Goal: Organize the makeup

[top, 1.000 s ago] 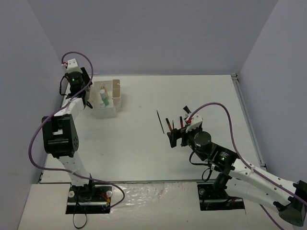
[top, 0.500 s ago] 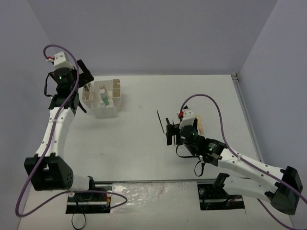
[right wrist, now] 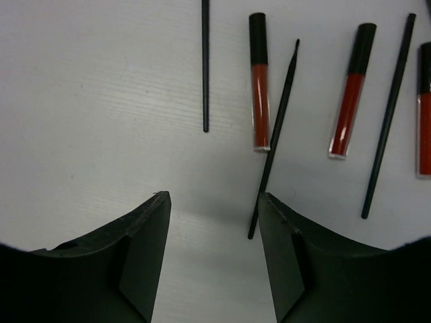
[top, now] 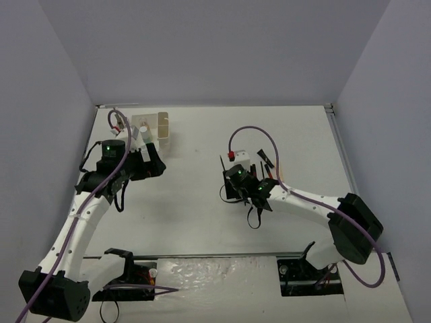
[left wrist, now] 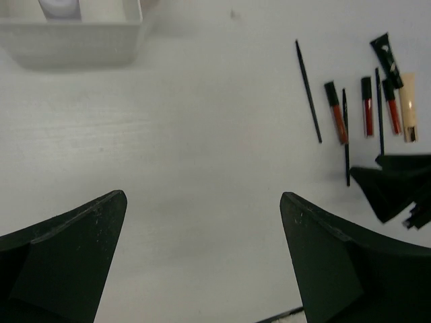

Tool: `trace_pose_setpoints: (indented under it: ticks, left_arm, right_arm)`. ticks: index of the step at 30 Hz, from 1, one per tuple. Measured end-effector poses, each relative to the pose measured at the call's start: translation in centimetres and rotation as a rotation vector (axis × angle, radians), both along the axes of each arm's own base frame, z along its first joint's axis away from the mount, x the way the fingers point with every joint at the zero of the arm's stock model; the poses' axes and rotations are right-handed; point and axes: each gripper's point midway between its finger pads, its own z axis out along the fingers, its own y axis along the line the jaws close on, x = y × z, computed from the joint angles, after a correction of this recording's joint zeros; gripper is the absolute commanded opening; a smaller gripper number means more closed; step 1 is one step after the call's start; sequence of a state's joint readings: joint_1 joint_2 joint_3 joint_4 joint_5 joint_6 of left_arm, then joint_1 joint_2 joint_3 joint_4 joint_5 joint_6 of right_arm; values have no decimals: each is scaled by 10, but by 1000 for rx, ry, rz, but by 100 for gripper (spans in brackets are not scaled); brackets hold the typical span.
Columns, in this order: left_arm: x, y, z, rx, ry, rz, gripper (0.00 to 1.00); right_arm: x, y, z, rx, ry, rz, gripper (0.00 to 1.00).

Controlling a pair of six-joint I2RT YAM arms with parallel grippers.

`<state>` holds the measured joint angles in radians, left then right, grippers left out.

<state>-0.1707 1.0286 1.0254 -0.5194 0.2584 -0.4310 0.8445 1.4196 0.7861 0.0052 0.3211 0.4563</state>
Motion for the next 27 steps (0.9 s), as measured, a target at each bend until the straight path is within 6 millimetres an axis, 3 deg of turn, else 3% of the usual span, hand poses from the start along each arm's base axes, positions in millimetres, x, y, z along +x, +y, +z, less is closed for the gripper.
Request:
trace_pose_setpoints:
  ticks: [4, 7, 14, 27]
  left_arm:
    - [-31, -1, -43, 5, 99, -32, 97]
    - [-44, 1, -54, 7, 107, -36, 97]
    - [-48, 4, -47, 18, 62, -41, 97]
    - [-48, 4, -46, 21, 57, -42, 97]
  right_arm:
    - [29, 16, -4, 7, 15, 3, 43]
    - [46, 20, -15, -3, 33, 0, 40]
    - [61, 17, -43, -58, 81, -1, 35]
    - [70, 2, -45, -86, 79, -9, 26]
